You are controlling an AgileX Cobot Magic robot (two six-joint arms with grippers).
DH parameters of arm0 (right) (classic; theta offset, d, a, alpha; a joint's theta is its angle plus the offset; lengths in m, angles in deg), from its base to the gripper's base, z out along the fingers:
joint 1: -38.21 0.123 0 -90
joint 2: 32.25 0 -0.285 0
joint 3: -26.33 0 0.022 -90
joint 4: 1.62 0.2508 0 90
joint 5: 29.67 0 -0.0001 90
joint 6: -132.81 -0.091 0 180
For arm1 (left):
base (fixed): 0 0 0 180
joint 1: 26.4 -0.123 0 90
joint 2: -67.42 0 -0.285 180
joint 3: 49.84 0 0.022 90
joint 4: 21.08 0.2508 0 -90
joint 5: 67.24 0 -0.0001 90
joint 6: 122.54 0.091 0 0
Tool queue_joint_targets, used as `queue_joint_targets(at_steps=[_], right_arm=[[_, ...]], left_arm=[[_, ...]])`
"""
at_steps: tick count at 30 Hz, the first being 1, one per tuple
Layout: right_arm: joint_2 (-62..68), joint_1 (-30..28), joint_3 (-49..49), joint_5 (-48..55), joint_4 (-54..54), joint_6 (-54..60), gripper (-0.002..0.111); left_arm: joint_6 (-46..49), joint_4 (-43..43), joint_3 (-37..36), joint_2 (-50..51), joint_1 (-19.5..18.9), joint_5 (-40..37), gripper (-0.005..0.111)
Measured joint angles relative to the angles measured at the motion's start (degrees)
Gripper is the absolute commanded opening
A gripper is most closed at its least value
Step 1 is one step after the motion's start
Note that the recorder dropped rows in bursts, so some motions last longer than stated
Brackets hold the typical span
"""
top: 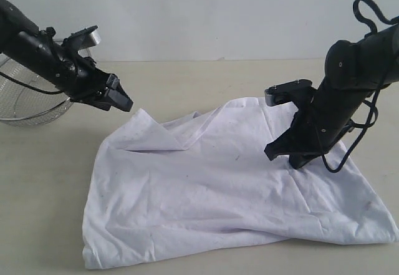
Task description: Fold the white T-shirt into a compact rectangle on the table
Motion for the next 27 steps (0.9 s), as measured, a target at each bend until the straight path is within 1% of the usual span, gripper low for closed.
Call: queue_joint_targets(at_steps=[8,11,12,13,15,16,21,27], right_arm=[[0.0,0.0,0.0,0.0,0.0,0.0,0.000],[0.0,0.0,0.0,0.0,0.0,0.0,0.000],[0.0,0.0,0.0,0.0,0.0,0.0,0.000],[0.0,0.0,0.0,0.0,0.0,0.0,0.000],[0.0,0.0,0.0,0.0,0.0,0.0,0.000],[0.0,0.0,0.0,0.0,0.0,0.0,0.000],[0.0,0.0,0.0,0.0,0.1,0.0,0.000],[0.0,0.0,0.0,0.0,0.1,0.0,0.000]], left_arm=[[-0.1,-1.5,0.0,1.6,3.7,0.1,0.060],[-0.1,-1.9,0.0,2.4,5.0,0.1,0.053],[-0.1,-1.9,0.0,2.7,5.5,0.1,0.046],[-0.1,-2.0,0.0,3.2,5.8,0.1,0.036],[-0.1,-2.1,0.0,3.8,6.1,0.2,0.012],[-0.2,-2.1,0.0,3.9,6.2,0.5,0.005],[-0.2,-1.9,0.0,3.8,6.2,3.6,0.005],[-1.7,-0.9,0.0,2.7,5.4,4.2,0.005]])
